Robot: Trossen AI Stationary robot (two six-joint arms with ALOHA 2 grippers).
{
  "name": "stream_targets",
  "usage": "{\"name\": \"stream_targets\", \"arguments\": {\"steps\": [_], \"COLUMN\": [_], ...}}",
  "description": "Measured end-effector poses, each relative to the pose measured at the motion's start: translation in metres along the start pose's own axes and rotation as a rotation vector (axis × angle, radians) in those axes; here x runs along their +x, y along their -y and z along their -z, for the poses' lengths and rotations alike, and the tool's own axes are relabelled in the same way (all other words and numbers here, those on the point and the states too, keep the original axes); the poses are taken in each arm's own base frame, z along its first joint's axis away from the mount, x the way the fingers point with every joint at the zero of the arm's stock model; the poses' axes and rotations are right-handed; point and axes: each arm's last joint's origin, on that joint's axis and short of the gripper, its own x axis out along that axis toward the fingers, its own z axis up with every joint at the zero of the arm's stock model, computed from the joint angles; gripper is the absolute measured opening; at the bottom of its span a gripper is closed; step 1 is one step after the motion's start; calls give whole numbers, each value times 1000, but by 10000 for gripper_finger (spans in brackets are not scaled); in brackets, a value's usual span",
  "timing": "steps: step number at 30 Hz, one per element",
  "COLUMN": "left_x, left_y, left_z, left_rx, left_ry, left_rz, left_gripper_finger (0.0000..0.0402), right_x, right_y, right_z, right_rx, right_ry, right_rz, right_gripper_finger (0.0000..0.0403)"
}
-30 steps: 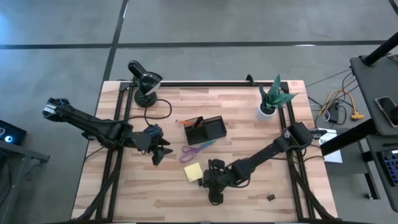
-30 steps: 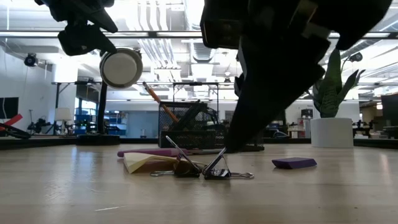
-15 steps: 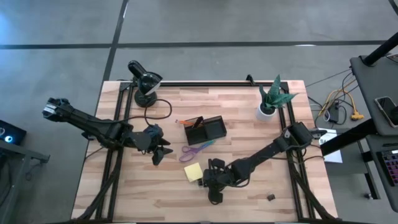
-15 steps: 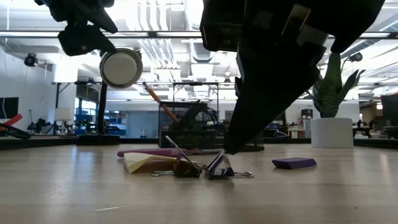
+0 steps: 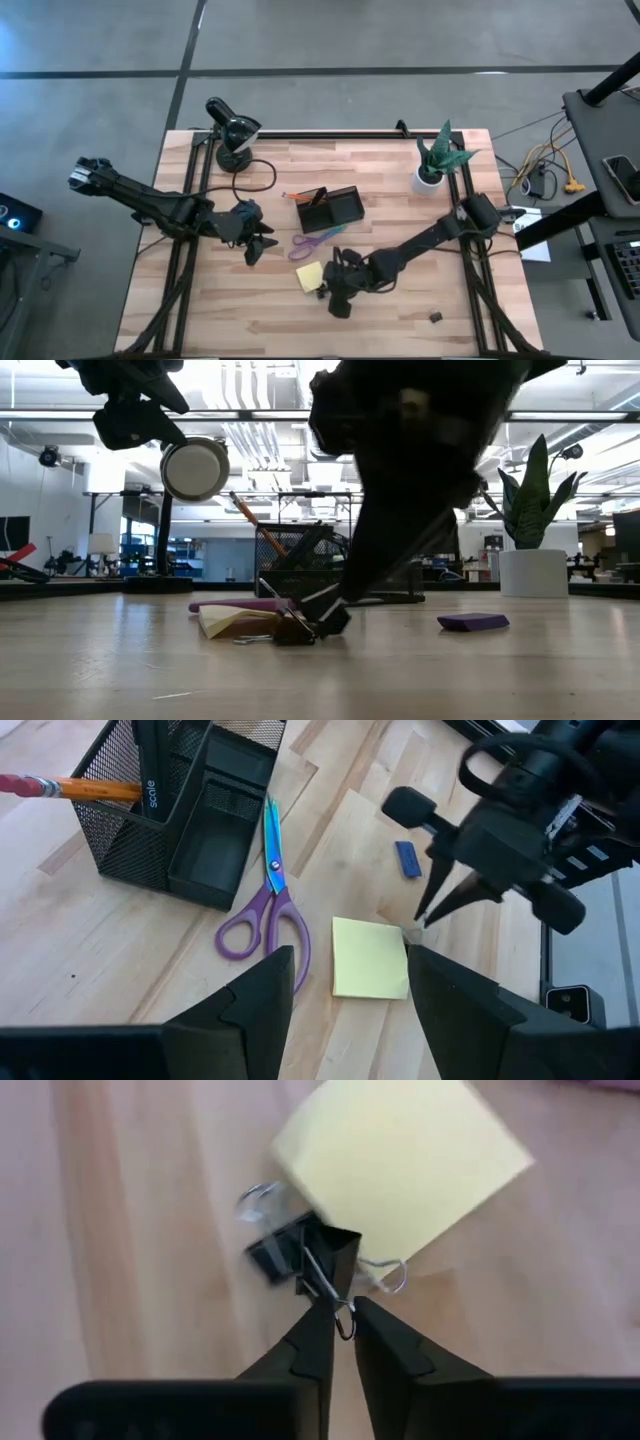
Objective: Pick and place office supplies into organizer
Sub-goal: Put the middle black binder clip into the black desk organizer
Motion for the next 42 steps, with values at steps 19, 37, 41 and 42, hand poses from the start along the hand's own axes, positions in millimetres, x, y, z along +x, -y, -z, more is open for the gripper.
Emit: {"name": "stream_targets", "arguments": {"steps": [19,37,41,42], "left_x": [0,0,0,0], "left_y": [0,0,0,0], "left_z": [0,0,0,0], "left_rx": [26,27,27,27], "left_ry": [1,0,0,0], "left_rz": [-1,-2,-1,-1], "left_gripper_finger": [180,180,180,180], "right_x": [-33,-9,-8,-8], "right_y": [75,119,121,120], "right_z": [-77,-89,-89,-89], "right_rx": [212,153,165,165], "right_ry": [304,157,159,159], "right_rz": [374,349,358,357], "right_gripper_finger": [8,8,10,12]}}
